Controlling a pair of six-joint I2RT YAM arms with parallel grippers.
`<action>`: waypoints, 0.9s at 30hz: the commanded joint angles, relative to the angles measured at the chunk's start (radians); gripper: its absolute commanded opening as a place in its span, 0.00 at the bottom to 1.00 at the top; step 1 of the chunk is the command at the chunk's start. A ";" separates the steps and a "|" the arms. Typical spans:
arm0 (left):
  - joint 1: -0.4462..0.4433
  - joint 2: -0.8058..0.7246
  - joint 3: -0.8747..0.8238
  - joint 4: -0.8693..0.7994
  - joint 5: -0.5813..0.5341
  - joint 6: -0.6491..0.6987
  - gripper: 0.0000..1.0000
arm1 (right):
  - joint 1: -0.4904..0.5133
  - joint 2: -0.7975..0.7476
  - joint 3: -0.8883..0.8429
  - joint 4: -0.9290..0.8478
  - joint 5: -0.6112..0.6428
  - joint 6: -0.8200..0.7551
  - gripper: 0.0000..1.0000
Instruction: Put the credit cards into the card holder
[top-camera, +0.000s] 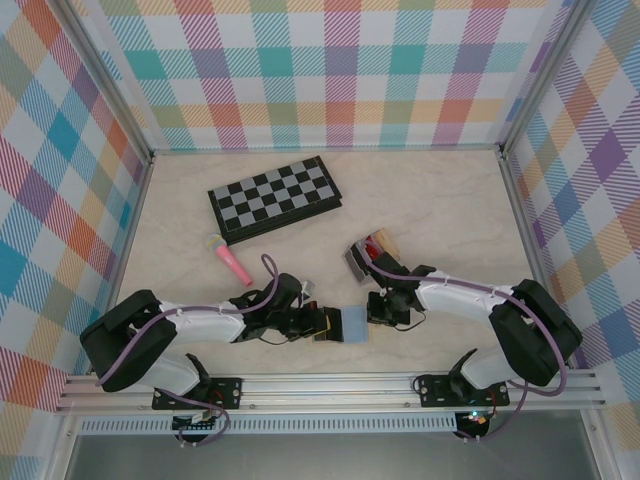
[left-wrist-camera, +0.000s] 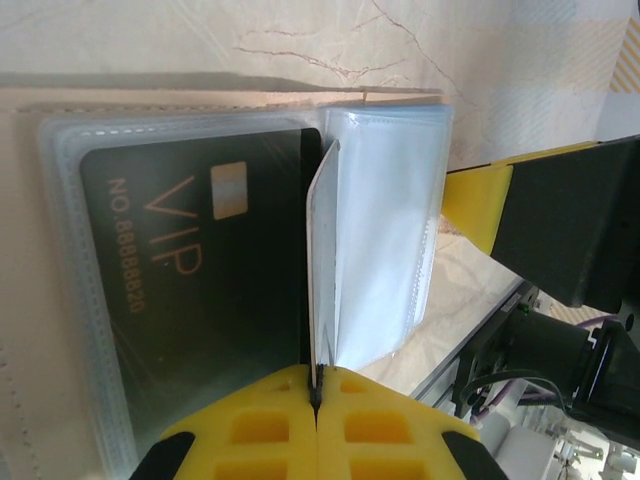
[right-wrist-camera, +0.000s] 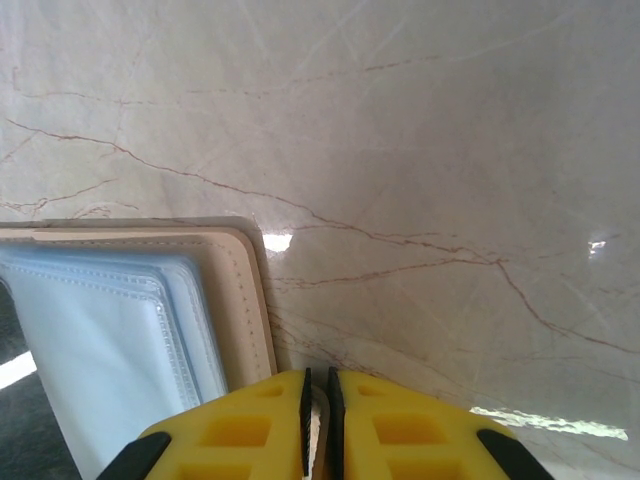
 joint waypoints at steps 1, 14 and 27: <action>-0.014 0.025 0.000 0.003 -0.005 -0.014 0.00 | 0.007 0.033 0.004 0.024 -0.017 -0.006 0.15; -0.016 0.101 0.058 0.016 0.048 0.034 0.00 | 0.007 0.038 0.001 0.042 -0.033 -0.007 0.14; -0.033 0.191 0.130 0.022 0.071 0.041 0.11 | 0.008 0.032 0.010 0.022 -0.022 -0.006 0.14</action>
